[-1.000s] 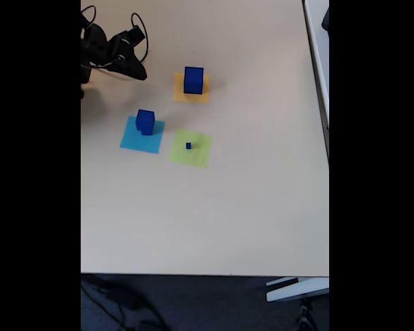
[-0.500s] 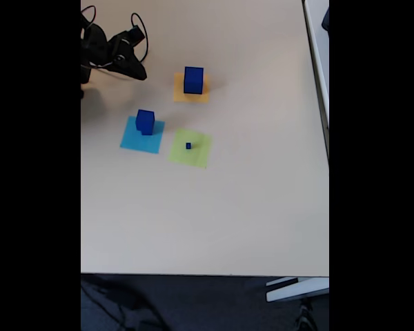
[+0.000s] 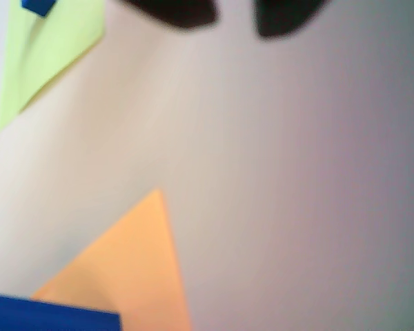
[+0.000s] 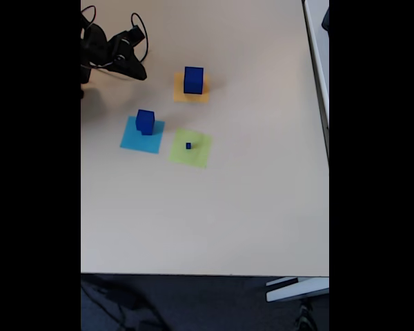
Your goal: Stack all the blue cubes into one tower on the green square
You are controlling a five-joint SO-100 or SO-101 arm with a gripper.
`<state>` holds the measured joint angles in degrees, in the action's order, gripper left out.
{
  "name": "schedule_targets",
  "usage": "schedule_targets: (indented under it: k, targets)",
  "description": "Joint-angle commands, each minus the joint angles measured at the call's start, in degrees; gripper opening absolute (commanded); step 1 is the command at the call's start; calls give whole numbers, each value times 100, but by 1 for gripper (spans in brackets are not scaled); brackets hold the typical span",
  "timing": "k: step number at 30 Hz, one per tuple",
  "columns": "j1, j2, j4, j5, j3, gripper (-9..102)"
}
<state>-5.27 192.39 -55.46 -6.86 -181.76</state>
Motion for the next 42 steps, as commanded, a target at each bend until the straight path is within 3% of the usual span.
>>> schedule_targets:
  k: [1,10,27,30,36,42]
  targets:
    - [62,141,-9,-9,-53,0]
    - [-35,141,44,70,-53,2]
    - [-193,141,1837,729,53,0]
    - [-176,141,1775,457,237,0]
    - [-141,123,1573,888,800,0]
    - [-281,-1195,861,993,2391,0]
